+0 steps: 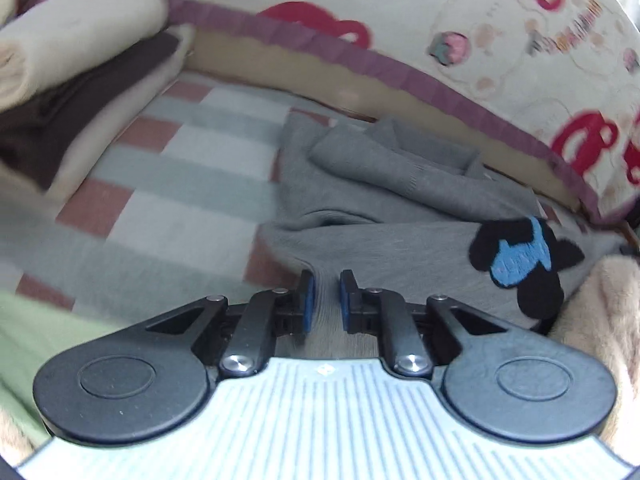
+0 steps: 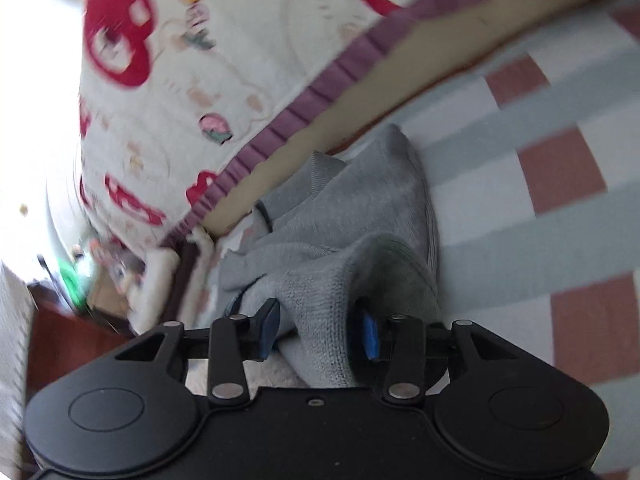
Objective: Fold clothes
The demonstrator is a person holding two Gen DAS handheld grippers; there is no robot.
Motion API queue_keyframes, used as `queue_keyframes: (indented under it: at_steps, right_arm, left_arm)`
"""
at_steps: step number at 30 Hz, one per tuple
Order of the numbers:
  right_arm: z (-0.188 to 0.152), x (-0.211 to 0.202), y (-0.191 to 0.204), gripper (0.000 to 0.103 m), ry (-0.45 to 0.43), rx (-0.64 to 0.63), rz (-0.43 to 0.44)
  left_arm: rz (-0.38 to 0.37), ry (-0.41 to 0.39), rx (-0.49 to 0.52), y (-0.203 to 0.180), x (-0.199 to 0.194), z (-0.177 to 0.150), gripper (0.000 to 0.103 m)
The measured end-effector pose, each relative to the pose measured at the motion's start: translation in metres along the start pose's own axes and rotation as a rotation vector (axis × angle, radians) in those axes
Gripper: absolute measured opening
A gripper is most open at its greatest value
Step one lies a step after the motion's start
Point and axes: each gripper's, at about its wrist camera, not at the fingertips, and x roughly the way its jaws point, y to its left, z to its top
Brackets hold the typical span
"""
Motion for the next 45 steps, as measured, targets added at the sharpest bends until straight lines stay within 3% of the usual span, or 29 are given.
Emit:
queue_keyframes:
  at_steps: [6,10,14,18,20,23,26,34,38,45]
  right_arm:
    - [0.005,0.009,-0.026,0.056,0.000,0.232,0.072]
    - [0.006,0.014,-0.043,0.058,0.003,0.371,0.107]
    - [0.017,0.018,-0.036,0.059,0.015,0.282,-0.018]
    - [0.045,0.030,-0.021,0.059,0.027,0.084,-0.175]
    - [0.064,0.040,-0.015,0.059,0.032,-0.011,-0.204]
    - [0.089,0.070,-0.013,0.059,0.096,-0.138,-0.200]
    - [0.104,0.100,-0.023,0.059,0.143,-0.182,-0.192]
    - [0.109,0.128,-0.031,0.061,0.143,-0.215,-0.164]
    - [0.111,0.142,-0.035,0.061,0.143,-0.232,-0.150]
    - [0.063,0.081,-0.048,0.059,0.063,-0.055,0.001]
  left_arm:
    - [-0.048,-0.052,-0.175,0.039,-0.003,0.008,0.026]
    - [-0.027,-0.001,-0.133,0.039,0.022,0.016,0.030]
    - [-0.017,0.019,-0.099,0.031,0.044,0.019,0.034]
    - [-0.008,0.011,-0.104,0.031,0.056,0.032,0.035]
    - [-0.012,-0.004,-0.108,0.031,0.060,0.045,0.040]
    - [-0.051,-0.004,-0.128,0.030,0.074,0.065,0.044]
    - [-0.069,0.028,-0.135,0.029,0.102,0.078,0.047]
    - [-0.058,0.082,-0.097,0.017,0.167,0.110,0.050]
    - [-0.001,0.099,-0.090,0.018,0.184,0.116,0.051]
    - [0.035,0.181,-0.080,0.023,0.158,0.091,0.051]
